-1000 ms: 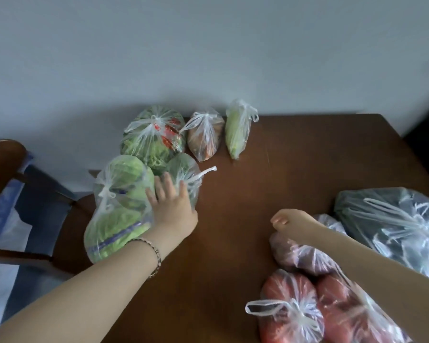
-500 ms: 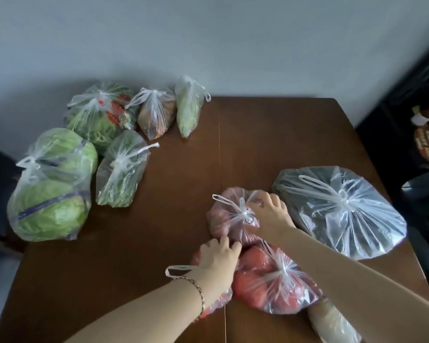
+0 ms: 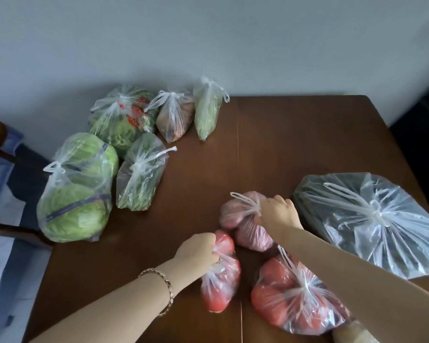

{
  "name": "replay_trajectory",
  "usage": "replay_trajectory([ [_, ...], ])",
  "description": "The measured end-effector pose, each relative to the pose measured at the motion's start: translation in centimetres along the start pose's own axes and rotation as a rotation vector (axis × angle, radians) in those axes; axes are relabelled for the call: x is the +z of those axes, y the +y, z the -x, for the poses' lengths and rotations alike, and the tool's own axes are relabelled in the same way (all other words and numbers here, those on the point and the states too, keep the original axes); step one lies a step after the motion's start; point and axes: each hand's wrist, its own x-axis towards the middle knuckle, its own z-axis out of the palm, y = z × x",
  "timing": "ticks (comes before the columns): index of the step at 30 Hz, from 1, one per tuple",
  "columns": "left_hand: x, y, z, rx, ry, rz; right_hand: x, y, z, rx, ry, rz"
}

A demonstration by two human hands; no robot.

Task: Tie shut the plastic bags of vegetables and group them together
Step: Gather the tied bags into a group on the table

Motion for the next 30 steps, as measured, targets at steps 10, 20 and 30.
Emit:
replay_trajectory([
  [10, -11.1, -5.2, -9.7, -0.012, 0.350, 0.356, -2.1, -6.6, -7.3, 0.334, 0.104, -0.530],
  [20, -20.0, -7.8, -19.3, 0.071, 0.433, 0.234, -4.2, -11.4, -18.1, 0.345, 0.195, -0.444],
  [30, -15.3, -7.5, -17.6, 0.034, 0.474, -0.178, -4.5, -9.3, -15.3, 0.055, -0.051, -0.643],
])
